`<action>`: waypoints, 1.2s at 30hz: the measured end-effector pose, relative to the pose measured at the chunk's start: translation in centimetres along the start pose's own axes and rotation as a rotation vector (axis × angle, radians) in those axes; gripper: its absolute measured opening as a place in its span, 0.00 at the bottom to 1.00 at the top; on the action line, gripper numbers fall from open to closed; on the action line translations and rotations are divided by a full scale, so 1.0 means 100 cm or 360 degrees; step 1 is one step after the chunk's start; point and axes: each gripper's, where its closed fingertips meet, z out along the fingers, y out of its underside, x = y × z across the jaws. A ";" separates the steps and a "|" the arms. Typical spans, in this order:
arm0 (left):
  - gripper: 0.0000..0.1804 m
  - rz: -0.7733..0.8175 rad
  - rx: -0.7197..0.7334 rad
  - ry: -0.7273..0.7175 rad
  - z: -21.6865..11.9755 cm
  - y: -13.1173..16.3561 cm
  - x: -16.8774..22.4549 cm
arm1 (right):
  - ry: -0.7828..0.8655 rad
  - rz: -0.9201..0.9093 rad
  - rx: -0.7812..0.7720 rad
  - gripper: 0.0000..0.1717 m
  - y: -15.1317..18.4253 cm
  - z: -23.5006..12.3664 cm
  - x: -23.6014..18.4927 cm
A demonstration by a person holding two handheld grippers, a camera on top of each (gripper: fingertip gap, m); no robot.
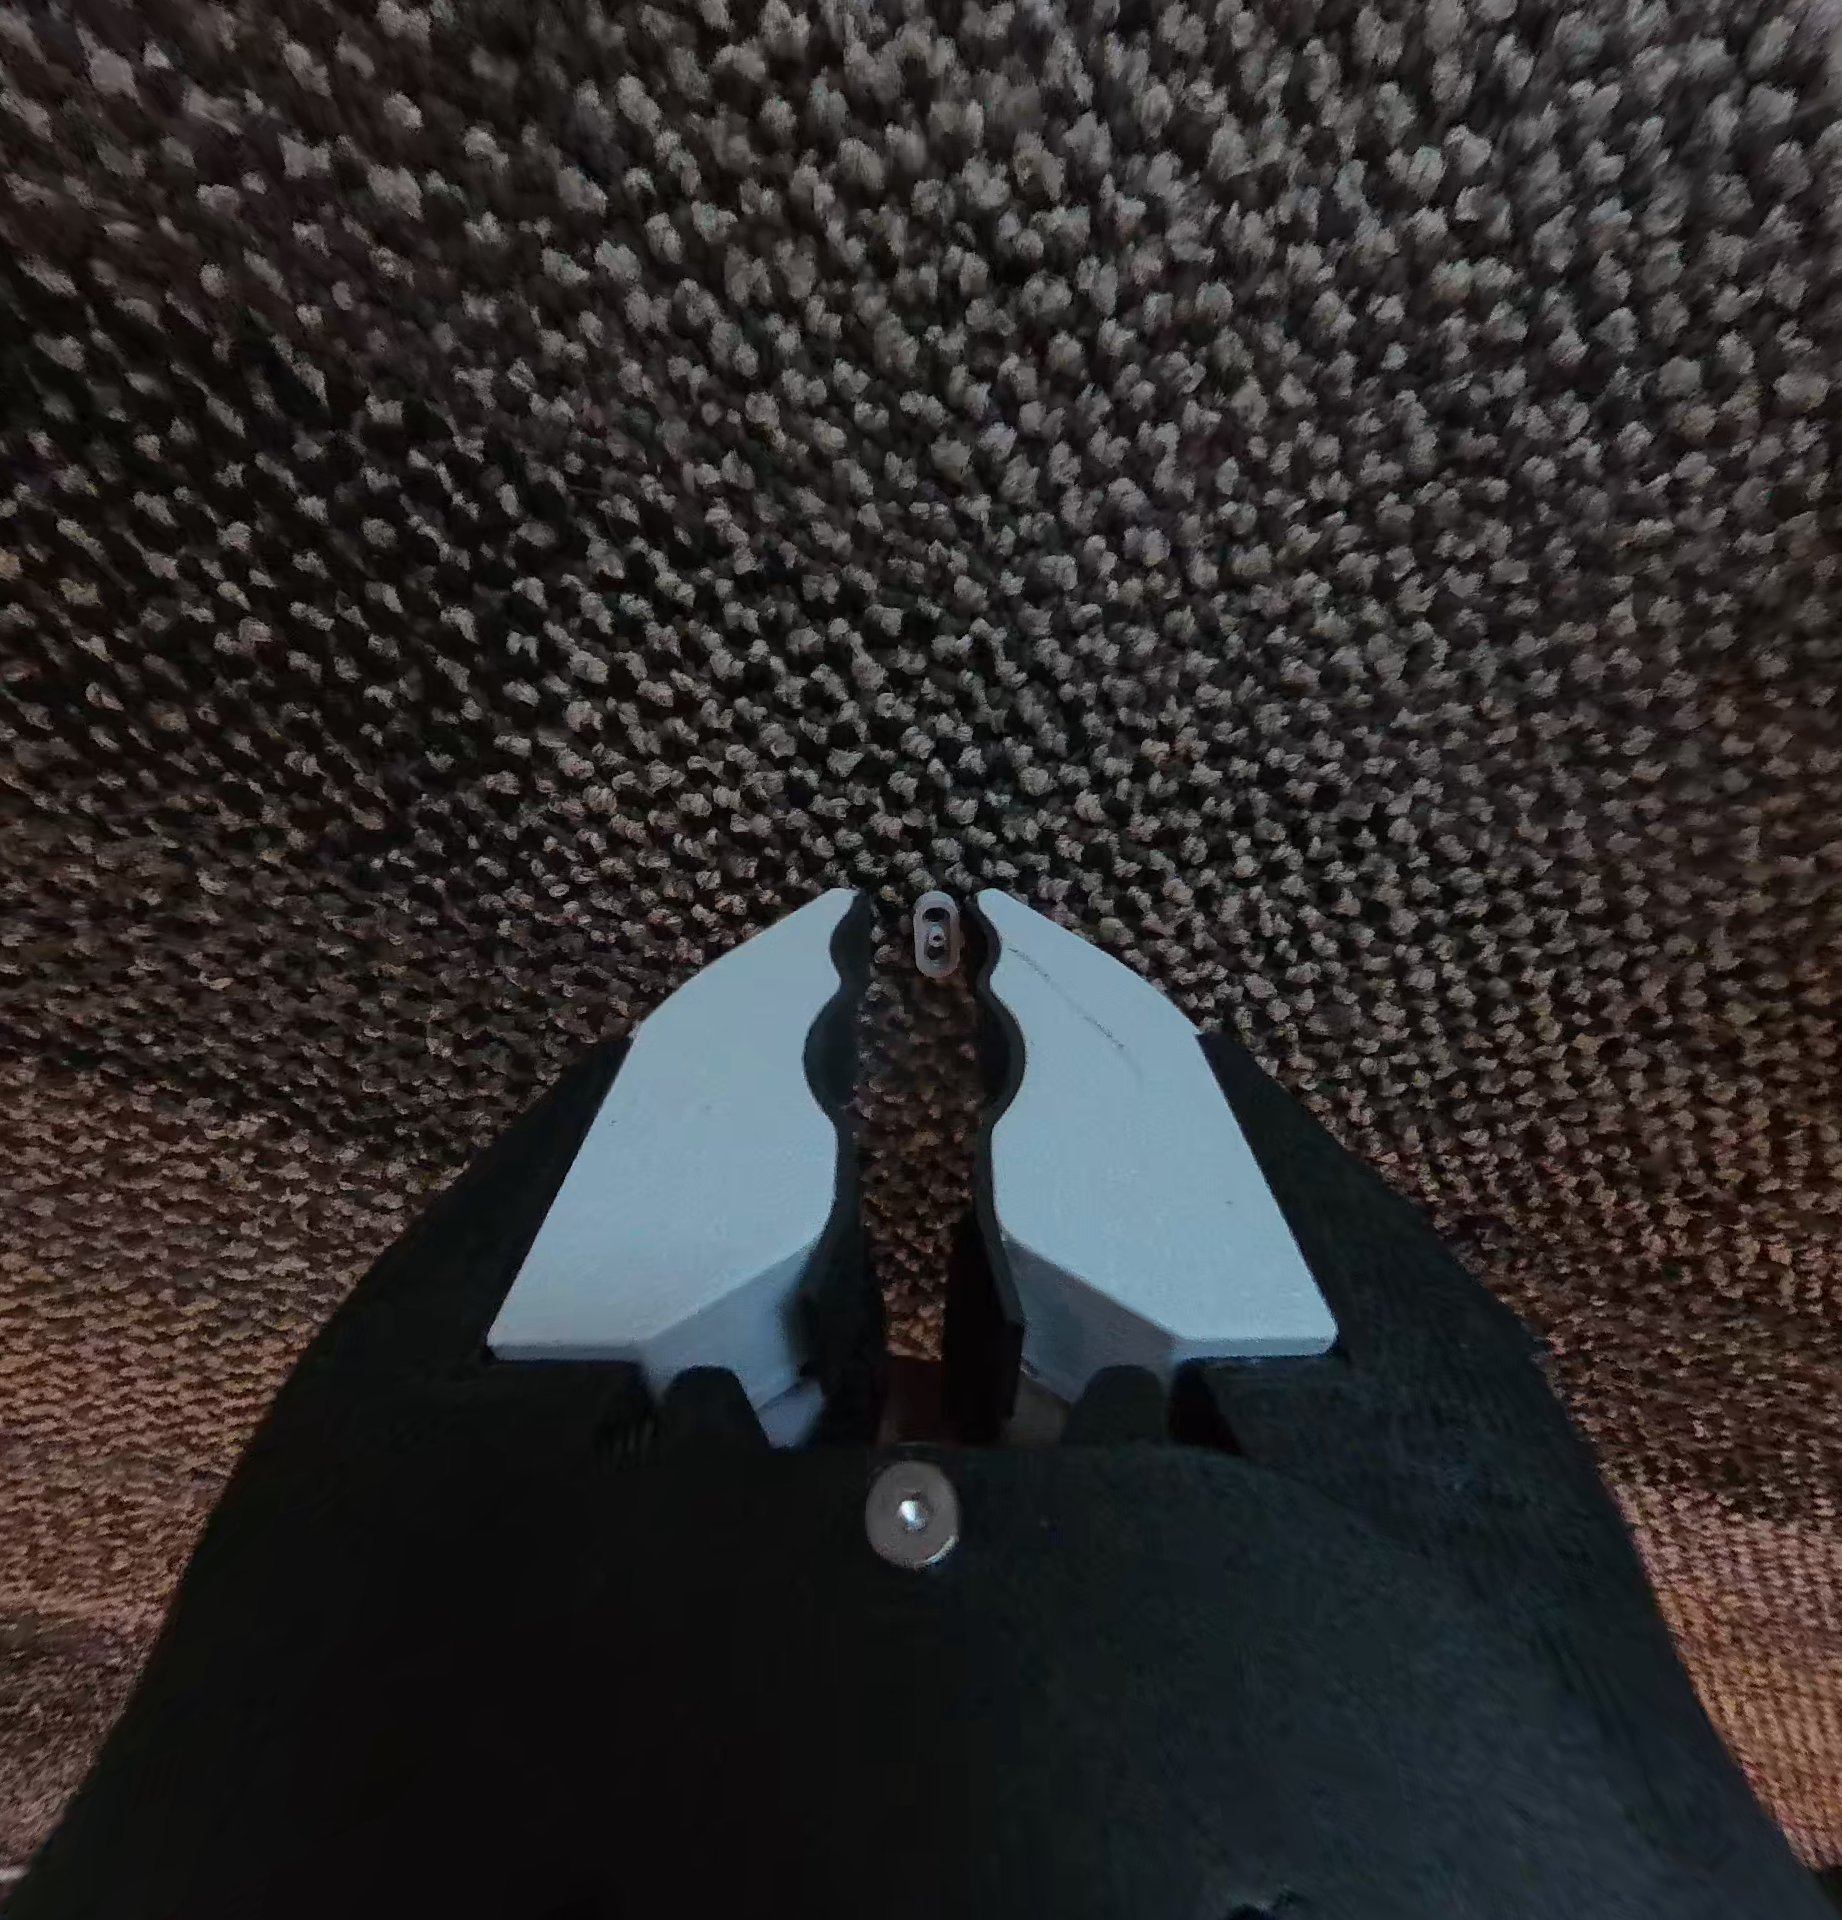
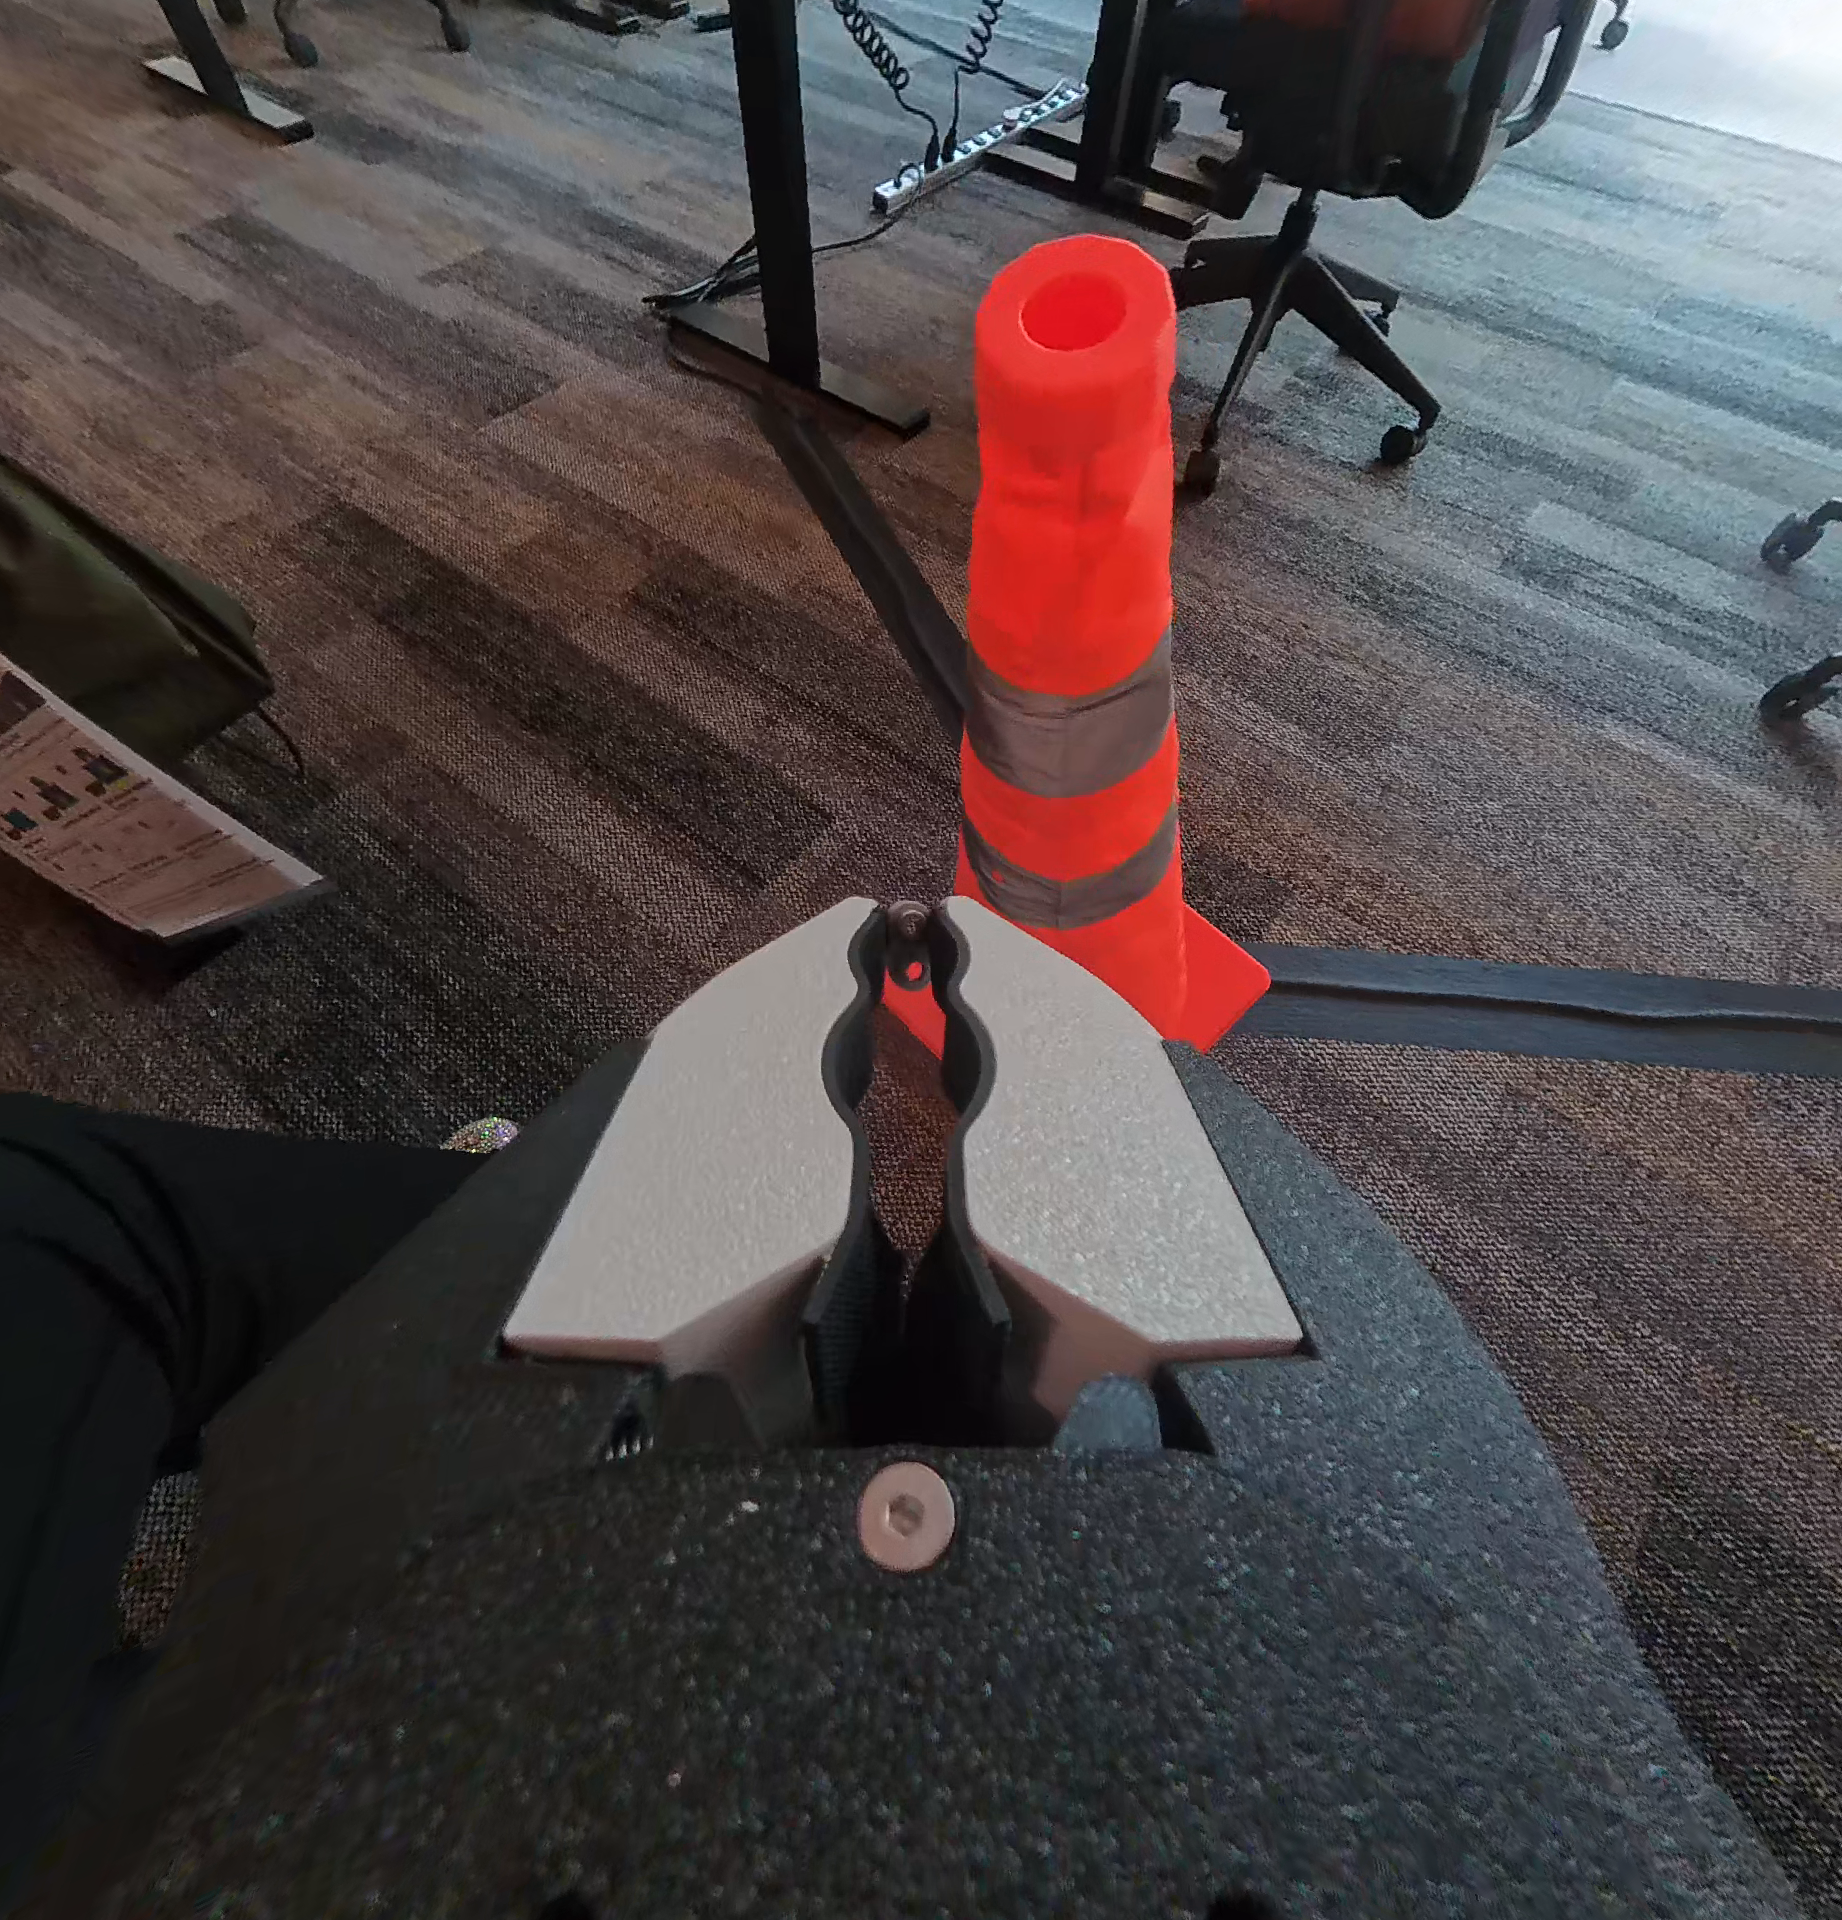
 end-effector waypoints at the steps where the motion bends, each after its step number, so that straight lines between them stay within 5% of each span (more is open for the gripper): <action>1: 0.09 0.0001 -0.0017 -0.0007 0.000 0.000 0.000 | 0.0003 0.0005 0.0004 0.05 0.001 -0.001 0.001; 7: 0.04 0.0064 -0.0130 0.0013 -0.011 -0.005 -0.004 | -0.0040 0.0005 0.0054 0.05 -0.002 -0.010 -0.003; 12: 0.05 0.0235 0.0018 0.0131 -0.090 -0.068 -0.034 | -0.0220 -0.0017 0.0191 0.05 -0.016 -0.025 -0.029; 16: 0.05 0.0774 0.0161 0.0175 -0.217 -0.129 -0.055 | -0.0491 -0.0165 0.0319 0.04 -0.033 -0.037 -0.082; 18: 0.05 0.0962 0.0329 0.0129 -0.308 -0.162 -0.061 | -0.0659 -0.0235 0.0452 0.04 -0.050 -0.048 -0.117; 22: 0.05 0.0926 0.0756 0.0114 -0.521 -0.193 -0.048 | -0.1112 -0.0239 0.0724 0.04 -0.093 -0.090 -0.192; 25: 0.05 0.0834 0.1011 0.0044 -0.663 -0.162 -0.025 | -0.1419 -0.0355 0.0801 0.04 -0.105 -0.130 -0.239; 28: 0.05 0.0702 0.1167 0.0002 -0.756 -0.093 0.004 | -0.1663 -0.0479 0.0820 0.04 -0.098 -0.165 -0.273; 31: 0.05 0.0520 0.1211 -0.0082 -0.789 -0.009 0.018 | -0.1863 -0.0540 0.0818 0.04 -0.084 -0.191 -0.303; 36: 0.05 0.0081 0.1207 -0.0215 -0.766 0.105 -0.003 | -0.2137 -0.0675 0.0681 0.04 -0.063 -0.199 -0.364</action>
